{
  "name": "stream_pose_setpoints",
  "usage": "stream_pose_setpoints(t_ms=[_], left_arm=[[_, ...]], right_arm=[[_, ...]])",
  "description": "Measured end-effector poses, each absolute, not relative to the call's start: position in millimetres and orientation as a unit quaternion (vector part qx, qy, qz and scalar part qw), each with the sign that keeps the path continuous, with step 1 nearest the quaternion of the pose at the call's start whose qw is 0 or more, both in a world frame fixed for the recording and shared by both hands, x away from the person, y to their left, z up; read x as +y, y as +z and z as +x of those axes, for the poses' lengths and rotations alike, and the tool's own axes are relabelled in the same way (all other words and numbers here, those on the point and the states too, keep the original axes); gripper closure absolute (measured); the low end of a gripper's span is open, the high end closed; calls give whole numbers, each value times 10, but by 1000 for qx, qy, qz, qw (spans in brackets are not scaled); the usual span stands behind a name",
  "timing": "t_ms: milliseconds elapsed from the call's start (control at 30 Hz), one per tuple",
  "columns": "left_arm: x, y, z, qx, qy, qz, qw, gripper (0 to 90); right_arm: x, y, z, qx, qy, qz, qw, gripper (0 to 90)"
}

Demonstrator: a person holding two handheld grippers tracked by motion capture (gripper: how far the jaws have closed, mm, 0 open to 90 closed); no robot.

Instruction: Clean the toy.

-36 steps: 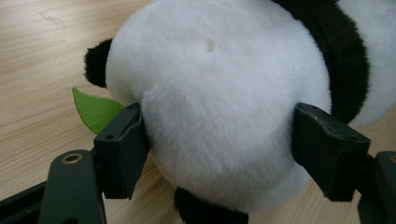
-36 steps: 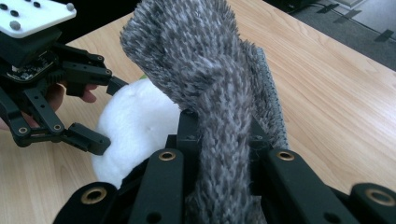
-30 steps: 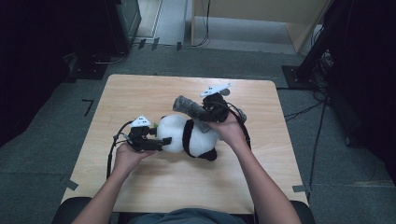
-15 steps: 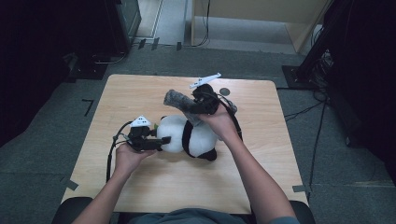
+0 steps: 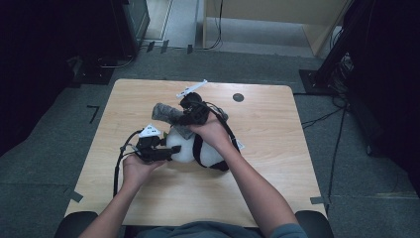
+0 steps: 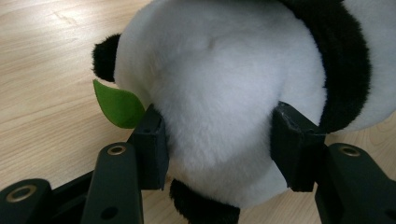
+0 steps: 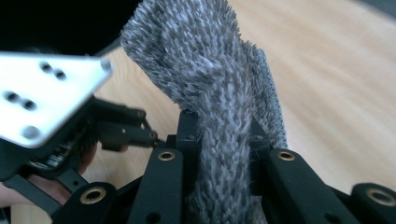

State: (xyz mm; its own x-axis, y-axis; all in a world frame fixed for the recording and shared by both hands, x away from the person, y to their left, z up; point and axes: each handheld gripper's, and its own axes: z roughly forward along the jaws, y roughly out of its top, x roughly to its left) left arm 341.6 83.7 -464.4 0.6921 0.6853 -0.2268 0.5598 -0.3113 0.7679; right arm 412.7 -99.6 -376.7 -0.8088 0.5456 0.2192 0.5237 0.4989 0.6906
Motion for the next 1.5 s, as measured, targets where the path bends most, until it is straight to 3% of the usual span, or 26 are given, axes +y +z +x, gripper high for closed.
stream_pose_setpoints(t_ms=[300, 1500], left_arm=[[829, -4660, 3407, 398, 70, 805, 434, 502], [805, -4658, 3390, 401, 75, 807, 427, 550]], right_arm=[[-1064, -4056, 4295, 865, 379, 327, -23, 760], [-1849, -4214, 4586, 853, 306, 423, 9, 760]])
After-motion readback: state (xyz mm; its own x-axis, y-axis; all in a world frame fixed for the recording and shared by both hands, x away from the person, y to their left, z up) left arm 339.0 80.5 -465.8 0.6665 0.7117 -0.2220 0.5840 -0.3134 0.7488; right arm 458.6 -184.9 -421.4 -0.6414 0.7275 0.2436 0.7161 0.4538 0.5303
